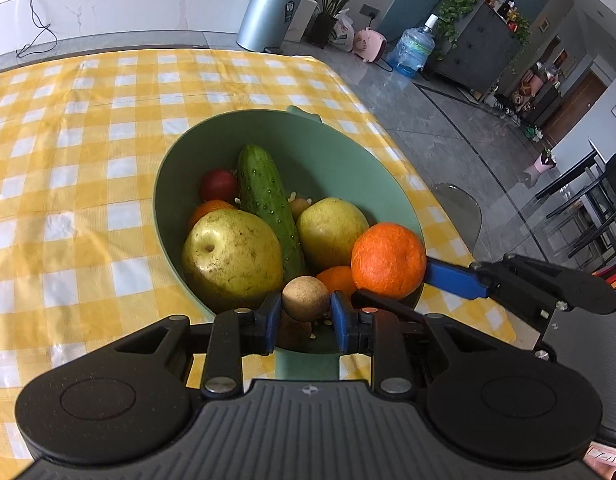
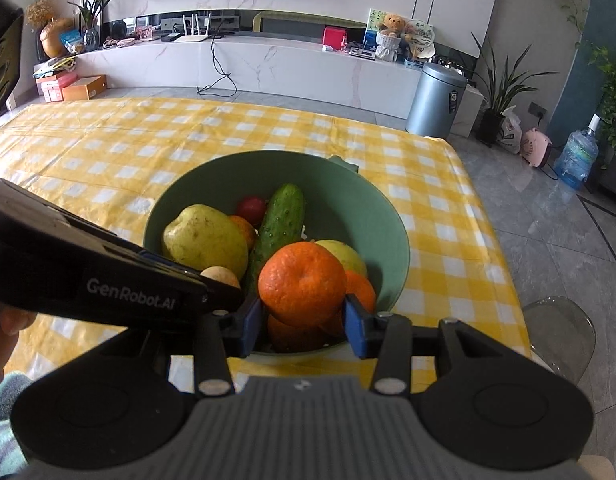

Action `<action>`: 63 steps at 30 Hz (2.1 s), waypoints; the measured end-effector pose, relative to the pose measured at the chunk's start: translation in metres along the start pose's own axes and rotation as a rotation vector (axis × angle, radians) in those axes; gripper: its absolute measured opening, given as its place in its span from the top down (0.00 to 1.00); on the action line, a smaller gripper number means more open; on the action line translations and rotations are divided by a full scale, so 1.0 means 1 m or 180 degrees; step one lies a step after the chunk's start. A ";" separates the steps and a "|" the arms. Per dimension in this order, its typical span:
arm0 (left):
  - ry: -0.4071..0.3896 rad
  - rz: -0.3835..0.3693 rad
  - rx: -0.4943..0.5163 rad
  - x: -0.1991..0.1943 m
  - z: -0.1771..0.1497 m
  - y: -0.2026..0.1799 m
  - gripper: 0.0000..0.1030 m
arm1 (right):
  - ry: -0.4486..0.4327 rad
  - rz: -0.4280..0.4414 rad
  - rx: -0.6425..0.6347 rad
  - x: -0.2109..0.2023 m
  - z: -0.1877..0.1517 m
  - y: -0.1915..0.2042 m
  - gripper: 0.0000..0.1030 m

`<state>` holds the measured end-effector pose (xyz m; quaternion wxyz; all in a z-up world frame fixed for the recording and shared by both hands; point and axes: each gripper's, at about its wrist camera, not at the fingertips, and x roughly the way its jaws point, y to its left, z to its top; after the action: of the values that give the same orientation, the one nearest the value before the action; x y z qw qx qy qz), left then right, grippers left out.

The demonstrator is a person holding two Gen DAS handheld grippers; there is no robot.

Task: Organize fruits

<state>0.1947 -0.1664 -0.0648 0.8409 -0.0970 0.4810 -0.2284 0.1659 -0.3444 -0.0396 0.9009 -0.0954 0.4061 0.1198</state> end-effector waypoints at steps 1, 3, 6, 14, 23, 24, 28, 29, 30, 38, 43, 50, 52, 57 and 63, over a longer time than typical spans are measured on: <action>-0.0008 0.0020 -0.0008 0.000 0.000 -0.001 0.67 | 0.0015 -0.0003 -0.0006 0.001 0.000 0.000 0.60; -0.0019 0.0014 -0.0027 -0.001 -0.001 -0.001 0.64 | 0.0027 0.0002 -0.0008 0.001 0.000 0.000 0.60; -0.0044 -0.0013 -0.0037 -0.005 -0.001 -0.001 0.56 | 0.0043 -0.0004 -0.0003 0.000 0.002 0.000 0.56; -0.0157 0.0038 -0.0008 -0.026 0.002 -0.006 0.37 | -0.0021 -0.0075 0.0040 -0.014 0.007 -0.004 0.37; -0.0507 0.0117 0.0129 -0.081 0.001 -0.010 0.30 | -0.0313 -0.0090 0.0188 -0.050 0.021 -0.004 0.19; -0.0561 0.0170 0.0167 -0.088 -0.001 -0.011 0.30 | -0.0370 -0.0103 0.0205 -0.055 0.021 -0.001 0.17; -0.0885 0.0454 0.0353 -0.124 -0.010 -0.013 0.27 | -0.0680 -0.0139 0.0275 -0.082 0.023 0.011 0.11; -0.0982 0.0538 0.0411 -0.133 -0.015 -0.014 0.27 | -0.0767 -0.0141 0.0288 -0.089 0.022 0.015 0.10; -0.1074 0.0626 0.0467 -0.141 -0.018 -0.014 0.26 | -0.0851 -0.0139 0.0303 -0.096 0.022 0.019 0.09; -0.1627 0.1133 0.0724 -0.185 -0.050 -0.015 0.19 | -0.1427 -0.0096 0.0609 -0.142 -0.003 0.050 0.04; -0.1703 0.1293 0.0869 -0.192 -0.070 -0.010 0.17 | -0.1537 -0.0025 0.0798 -0.154 -0.021 0.069 0.04; -0.1790 0.1504 0.0846 -0.194 -0.098 0.001 0.16 | -0.1506 -0.0056 0.0762 -0.151 -0.044 0.091 0.04; -0.1811 0.1548 0.0761 -0.193 -0.105 0.006 0.16 | -0.1497 -0.0118 0.0647 -0.150 -0.050 0.100 0.04; -0.1744 0.1545 0.0653 -0.186 -0.114 0.018 0.16 | -0.1438 -0.0224 0.0542 -0.141 -0.063 0.110 0.04; -0.1583 0.1482 0.0530 -0.175 -0.118 0.031 0.16 | -0.1339 -0.0214 0.0776 -0.126 -0.077 0.102 0.04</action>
<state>0.0270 -0.0486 -0.0039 0.9669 0.0315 0.2503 -0.0383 0.0008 -0.2855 -0.0018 0.9739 0.0277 0.2177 0.0571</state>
